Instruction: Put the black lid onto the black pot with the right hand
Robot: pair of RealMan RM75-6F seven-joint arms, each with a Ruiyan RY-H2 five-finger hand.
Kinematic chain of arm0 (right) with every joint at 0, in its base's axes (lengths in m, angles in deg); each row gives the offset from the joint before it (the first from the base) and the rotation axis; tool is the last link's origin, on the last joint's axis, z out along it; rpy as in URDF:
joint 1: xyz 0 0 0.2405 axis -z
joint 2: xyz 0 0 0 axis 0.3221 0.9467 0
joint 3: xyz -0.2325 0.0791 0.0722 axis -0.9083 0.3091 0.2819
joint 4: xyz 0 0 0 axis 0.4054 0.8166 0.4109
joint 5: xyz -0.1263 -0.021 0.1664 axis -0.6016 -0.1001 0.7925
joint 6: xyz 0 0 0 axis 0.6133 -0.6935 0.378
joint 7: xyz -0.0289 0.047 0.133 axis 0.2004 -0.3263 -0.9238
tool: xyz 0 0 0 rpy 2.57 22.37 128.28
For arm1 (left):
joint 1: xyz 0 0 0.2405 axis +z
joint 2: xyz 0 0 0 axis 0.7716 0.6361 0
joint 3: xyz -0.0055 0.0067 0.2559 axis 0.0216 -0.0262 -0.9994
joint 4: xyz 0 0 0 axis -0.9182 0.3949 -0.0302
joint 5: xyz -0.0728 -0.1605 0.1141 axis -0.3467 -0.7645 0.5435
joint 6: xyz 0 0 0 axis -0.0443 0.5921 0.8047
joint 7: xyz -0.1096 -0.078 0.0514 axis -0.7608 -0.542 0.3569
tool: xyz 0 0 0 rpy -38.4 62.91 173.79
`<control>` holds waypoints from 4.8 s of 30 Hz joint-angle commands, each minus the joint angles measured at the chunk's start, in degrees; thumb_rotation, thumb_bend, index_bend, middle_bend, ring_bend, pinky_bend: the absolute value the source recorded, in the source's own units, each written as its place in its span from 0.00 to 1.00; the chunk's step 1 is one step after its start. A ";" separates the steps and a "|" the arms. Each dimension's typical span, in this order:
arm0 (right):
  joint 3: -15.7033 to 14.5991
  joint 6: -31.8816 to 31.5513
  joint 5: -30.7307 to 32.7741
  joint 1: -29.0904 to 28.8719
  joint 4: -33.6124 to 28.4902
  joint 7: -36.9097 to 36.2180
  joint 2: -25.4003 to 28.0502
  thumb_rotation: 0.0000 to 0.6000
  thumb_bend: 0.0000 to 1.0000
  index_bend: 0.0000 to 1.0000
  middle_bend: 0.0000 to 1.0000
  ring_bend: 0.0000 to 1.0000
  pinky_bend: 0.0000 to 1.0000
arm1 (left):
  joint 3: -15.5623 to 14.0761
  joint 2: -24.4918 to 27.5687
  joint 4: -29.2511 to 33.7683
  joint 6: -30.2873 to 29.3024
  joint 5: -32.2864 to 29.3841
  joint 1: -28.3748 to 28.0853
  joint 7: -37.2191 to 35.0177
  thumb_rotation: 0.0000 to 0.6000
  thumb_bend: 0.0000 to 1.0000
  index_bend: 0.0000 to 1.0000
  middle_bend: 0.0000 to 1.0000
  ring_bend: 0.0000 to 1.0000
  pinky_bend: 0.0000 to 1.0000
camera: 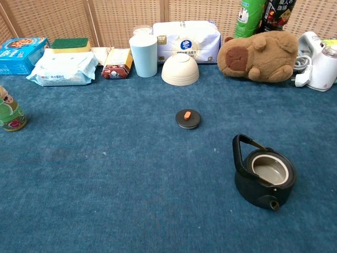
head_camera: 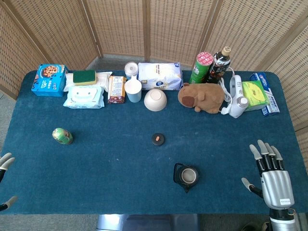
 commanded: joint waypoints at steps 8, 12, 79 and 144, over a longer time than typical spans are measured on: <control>-0.10 1.08 0.65 -0.23 -0.15 -0.57 0.27 1.00 0.02 0.08 0.00 0.00 0.00 | -0.07 0.23 -0.13 0.54 0.02 -0.35 -1.00 1.00 0.08 0.00 0.00 0.00 0.00; -0.01 2.58 1.27 -0.86 -0.34 -0.63 0.90 1.00 0.01 0.08 0.00 0.00 0.00 | 0.01 0.43 -0.03 0.63 0.02 -0.54 -1.40 1.00 0.08 0.00 0.00 0.00 0.00; 13.87 47.38 65.83 -57.07 18.95 25.21 -28.71 1.00 0.09 0.27 0.07 0.05 0.00 | 3.04 1.62 3.59 8.13 -8.52 -4.17 -1.90 1.00 0.08 0.00 0.00 0.00 0.00; 10.69 45.02 81.91 -68.10 23.38 34.46 -30.85 1.00 0.11 0.29 0.07 0.06 0.00 | 3.39 2.10 3.26 7.92 -9.15 -3.91 -3.60 1.00 0.08 0.00 0.00 0.00 0.00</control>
